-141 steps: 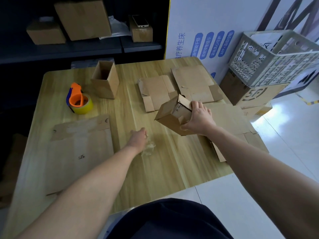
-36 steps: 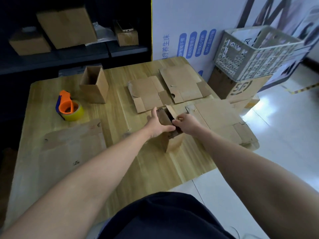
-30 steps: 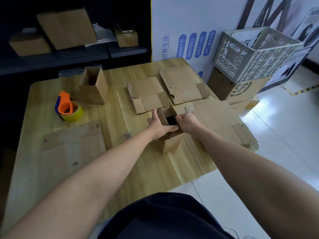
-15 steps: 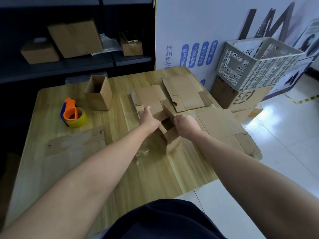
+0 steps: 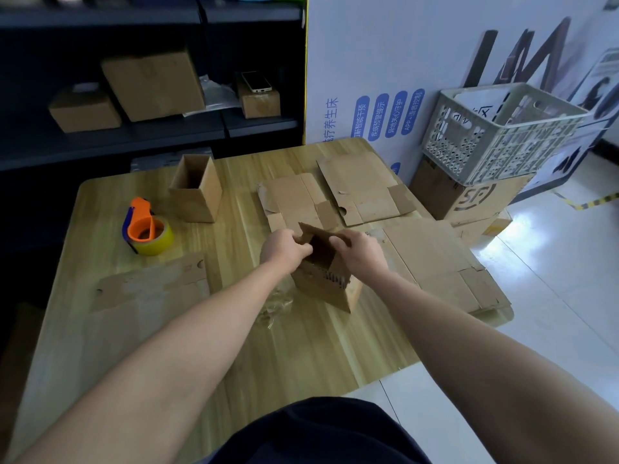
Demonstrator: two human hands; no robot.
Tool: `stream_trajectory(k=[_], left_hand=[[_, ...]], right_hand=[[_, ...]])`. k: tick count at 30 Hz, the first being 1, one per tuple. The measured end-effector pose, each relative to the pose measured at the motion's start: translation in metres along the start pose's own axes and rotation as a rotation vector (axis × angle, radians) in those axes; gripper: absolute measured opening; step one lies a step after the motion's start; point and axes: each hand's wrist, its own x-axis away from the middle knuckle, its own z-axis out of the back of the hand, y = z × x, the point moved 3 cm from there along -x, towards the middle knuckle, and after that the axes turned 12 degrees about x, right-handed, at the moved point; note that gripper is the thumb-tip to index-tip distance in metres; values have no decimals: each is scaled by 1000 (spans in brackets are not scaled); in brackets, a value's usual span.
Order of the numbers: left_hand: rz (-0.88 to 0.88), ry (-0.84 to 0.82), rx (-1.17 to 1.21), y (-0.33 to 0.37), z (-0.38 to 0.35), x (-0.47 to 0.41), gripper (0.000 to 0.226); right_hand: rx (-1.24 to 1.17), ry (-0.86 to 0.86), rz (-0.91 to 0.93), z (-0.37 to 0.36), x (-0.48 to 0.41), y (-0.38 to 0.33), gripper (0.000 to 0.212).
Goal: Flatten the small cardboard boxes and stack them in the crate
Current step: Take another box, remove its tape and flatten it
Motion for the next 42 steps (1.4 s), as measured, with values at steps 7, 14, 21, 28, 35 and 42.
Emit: stream_trajectory(k=[7,14,21,28,35,42], left_hand=[[-33,287,409,-5,9,-1,19],[-148,328,568,5,7,0,16],[-201,346,549,5,3,2,16],[-75,371,636,-4,4,-4,24],[223,84,1046,7,-19,-12,38],[409,178,1039,-12,-24,-15,47]], right_hand=[[-403,42,-317,3,-1,7,93],[-384,84,-430,10,-2,3,96],[-316,72,-471,16,0,6,53],[-250,-38,-296,21,0,1,18],[-206,-172,-28,12,13,-23,29],[-298,-218,-21,12,11,-12,35]])
